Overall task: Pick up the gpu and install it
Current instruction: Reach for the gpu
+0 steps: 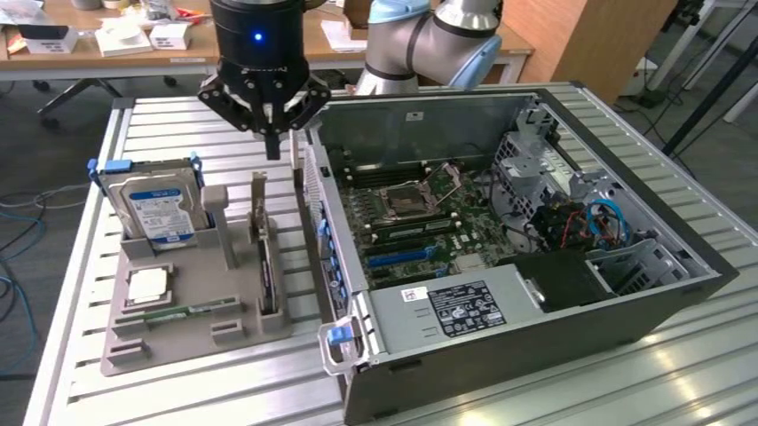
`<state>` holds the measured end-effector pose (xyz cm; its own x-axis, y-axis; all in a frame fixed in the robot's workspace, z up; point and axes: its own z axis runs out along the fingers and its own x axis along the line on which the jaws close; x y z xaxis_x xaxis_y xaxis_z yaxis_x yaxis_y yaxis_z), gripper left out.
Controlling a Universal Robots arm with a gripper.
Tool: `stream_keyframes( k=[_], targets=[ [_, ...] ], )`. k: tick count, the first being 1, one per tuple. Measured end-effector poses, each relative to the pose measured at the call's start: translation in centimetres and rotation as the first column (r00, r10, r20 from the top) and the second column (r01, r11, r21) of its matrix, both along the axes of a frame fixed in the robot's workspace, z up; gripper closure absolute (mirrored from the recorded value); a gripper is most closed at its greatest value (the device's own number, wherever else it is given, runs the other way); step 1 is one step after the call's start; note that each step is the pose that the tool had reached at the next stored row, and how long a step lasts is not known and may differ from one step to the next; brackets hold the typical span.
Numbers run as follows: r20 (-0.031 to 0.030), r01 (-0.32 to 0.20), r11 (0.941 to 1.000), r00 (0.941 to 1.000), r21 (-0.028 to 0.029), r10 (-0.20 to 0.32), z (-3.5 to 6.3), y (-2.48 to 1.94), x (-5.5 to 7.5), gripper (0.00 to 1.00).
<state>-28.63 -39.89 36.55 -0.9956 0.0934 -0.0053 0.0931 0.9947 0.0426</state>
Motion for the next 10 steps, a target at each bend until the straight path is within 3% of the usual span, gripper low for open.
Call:
stream_keyframes(
  k=[4,10],
  targets=[
    [-0.0005,0.000,1.0000,1.0000,0.0002,0.000,-0.11,0.00,-0.78,0.90],
    [-0.0007,0.000,1.0000,1.0000,0.0000,0.000,-0.11,-0.03,-0.80,0.90]
  ],
)
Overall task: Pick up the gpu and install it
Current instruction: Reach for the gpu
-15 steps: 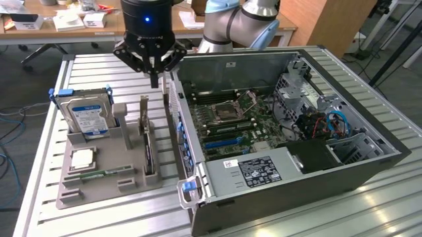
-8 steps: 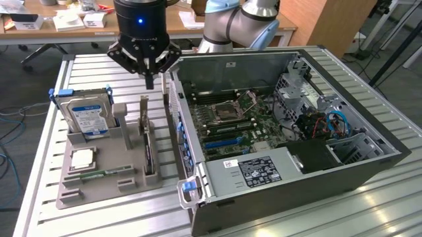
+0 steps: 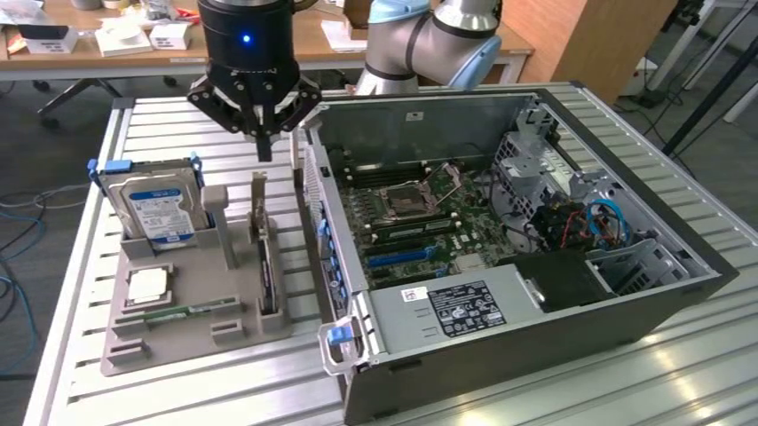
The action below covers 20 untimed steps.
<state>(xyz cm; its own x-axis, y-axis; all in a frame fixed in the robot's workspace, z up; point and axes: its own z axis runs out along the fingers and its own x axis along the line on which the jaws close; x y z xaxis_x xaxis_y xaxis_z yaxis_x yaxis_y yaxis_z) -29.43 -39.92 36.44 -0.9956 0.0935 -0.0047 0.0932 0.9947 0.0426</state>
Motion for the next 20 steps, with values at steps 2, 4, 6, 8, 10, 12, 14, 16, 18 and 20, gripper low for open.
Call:
stream_keyframes(
  k=[2,4,6,8,10,12,14,16,18,20],
  targets=[
    [0.0000,0.000,1.0000,1.0000,0.0001,0.000,0.00,-0.22,0.0,0.90],
    [0.0001,0.000,1.0000,1.0000,0.0001,0.000,0.00,-0.79,0.0,0.90],
    [0.0002,0.000,1.0000,1.0000,0.0002,0.000,-0.01,-1.40,0.0,0.90],
    [0.0001,0.000,1.0000,1.0000,0.0002,0.000,0.00,-2.03,0.0,0.90],
    [0.0001,0.000,1.0000,1.0000,0.0002,0.000,-0.01,-2.65,0.0,0.90],
    [0.0002,0.000,1.0000,1.0000,0.0002,0.000,-0.01,-3.26,-0.1,0.90],
    [0.0001,0.000,1.0000,1.0000,0.0002,0.000,-0.01,-3.84,-0.1,0.90],
    [0.0001,0.000,1.0000,1.0000,0.0002,0.000,-0.01,-4.32,-0.1,0.90],
    [0.0002,0.000,1.0000,1.0000,0.0002,0.000,-0.01,-4.80,-0.2,0.90],
    [0.0001,0.000,1.0000,1.0000,0.0001,0.000,-0.01,-5.28,-0.2,0.90]
  ],
)
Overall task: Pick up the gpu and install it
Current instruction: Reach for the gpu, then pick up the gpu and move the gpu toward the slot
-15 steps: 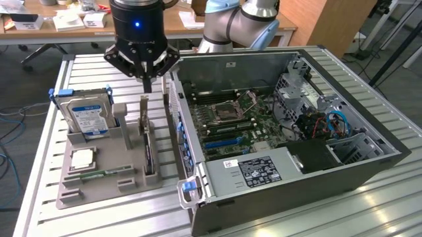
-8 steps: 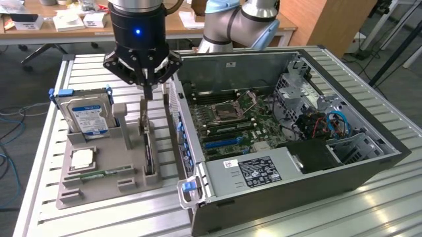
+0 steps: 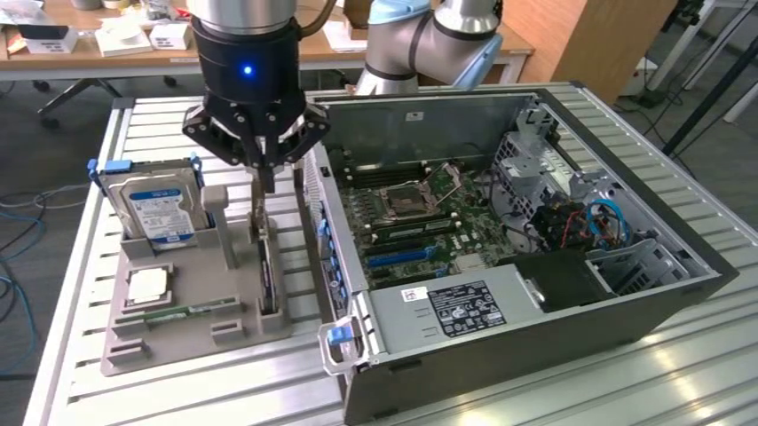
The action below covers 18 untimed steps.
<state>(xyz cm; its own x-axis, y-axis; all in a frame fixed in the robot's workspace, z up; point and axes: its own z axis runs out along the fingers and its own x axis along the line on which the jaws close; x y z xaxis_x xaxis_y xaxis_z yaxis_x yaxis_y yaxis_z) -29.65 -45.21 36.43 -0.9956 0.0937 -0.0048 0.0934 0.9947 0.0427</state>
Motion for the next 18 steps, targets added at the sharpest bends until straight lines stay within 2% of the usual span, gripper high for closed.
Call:
stream_keyframes(
  k=[8,18],
  targets=[
    [0.0000,0.000,1.0000,1.0000,0.0000,0.000,0.00,-1.93,-0.1,0.90],
    [0.0000,0.000,1.0000,1.0000,0.0000,0.000,0.00,-1.99,-0.1,0.90]
  ],
)
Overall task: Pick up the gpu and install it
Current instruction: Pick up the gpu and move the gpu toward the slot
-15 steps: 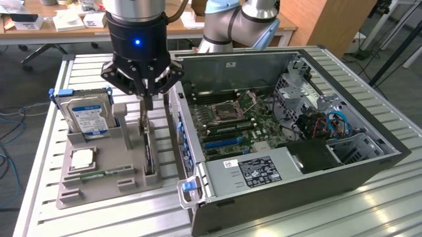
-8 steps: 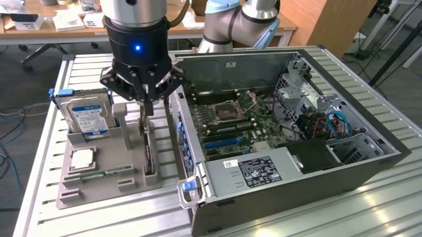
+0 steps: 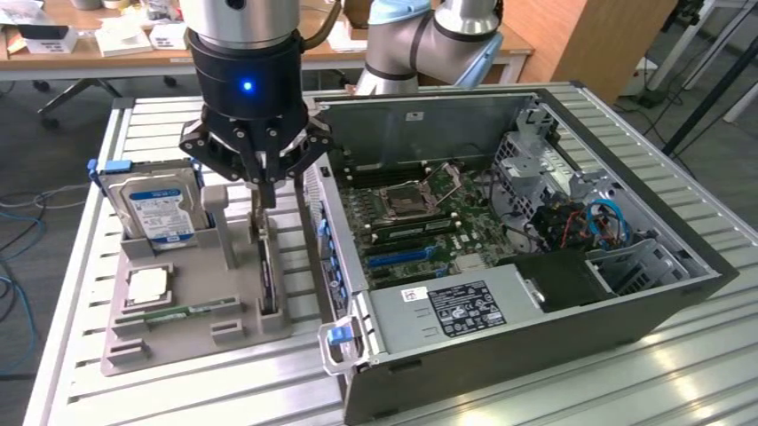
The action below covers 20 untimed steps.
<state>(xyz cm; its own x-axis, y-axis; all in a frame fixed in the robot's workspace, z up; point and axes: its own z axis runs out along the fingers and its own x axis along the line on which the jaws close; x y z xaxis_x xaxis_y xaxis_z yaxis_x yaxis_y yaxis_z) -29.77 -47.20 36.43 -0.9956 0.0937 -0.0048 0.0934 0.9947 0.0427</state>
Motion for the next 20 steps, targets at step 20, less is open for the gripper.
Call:
stream_keyframes(
  k=[20],
  targets=[
    [0.0005,0.000,1.0000,1.0000,0.0004,0.000,-0.59,0.00,0.00,0.70]
  ],
)
